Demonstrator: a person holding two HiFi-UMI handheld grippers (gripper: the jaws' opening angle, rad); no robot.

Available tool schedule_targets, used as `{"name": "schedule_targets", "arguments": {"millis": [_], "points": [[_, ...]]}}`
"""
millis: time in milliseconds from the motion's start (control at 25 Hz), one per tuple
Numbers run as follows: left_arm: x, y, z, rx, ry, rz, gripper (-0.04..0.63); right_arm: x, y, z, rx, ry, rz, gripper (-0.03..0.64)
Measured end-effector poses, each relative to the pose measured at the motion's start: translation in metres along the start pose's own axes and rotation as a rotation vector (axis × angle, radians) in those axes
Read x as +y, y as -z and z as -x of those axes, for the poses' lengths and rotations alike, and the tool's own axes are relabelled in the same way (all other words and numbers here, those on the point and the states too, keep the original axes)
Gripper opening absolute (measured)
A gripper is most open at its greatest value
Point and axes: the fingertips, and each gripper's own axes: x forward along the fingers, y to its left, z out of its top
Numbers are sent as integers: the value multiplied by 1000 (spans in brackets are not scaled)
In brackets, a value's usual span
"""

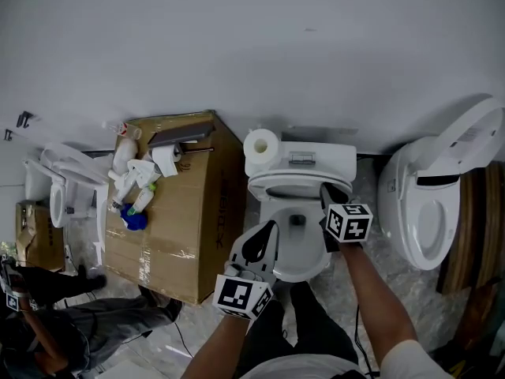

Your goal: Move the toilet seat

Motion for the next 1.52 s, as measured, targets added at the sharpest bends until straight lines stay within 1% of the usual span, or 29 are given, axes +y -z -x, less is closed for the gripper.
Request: {"name": "schedule_targets", "arguments": {"millis": [480, 640, 800, 960, 1160, 1320, 1440, 1520], "points": [[5, -2, 3, 0, -10, -3, 3, -2, -3, -5, 3, 10, 21, 31], [3, -2, 9, -2, -8, 2, 3, 6, 2, 0, 24, -12, 40, 32], [-3, -6, 15, -6, 14, 3, 3, 20, 3, 17, 13, -26, 66, 31], [-8, -11, 28, -7, 54, -2, 3, 51, 1, 47, -27, -43, 107, 31], [-18, -18, 55, 6, 113, -19, 3, 103, -7, 99, -115, -53, 166, 28], [-32, -26, 84, 32, 172, -21, 3, 147, -20, 151, -207, -69, 169, 26], [-42, -36, 105, 45, 218, -6, 3, 175, -33, 189, -280, -64, 173, 23], [-46, -46, 119, 39, 236, 0, 3, 193, -39, 210, -314, -67, 173, 21]]}}
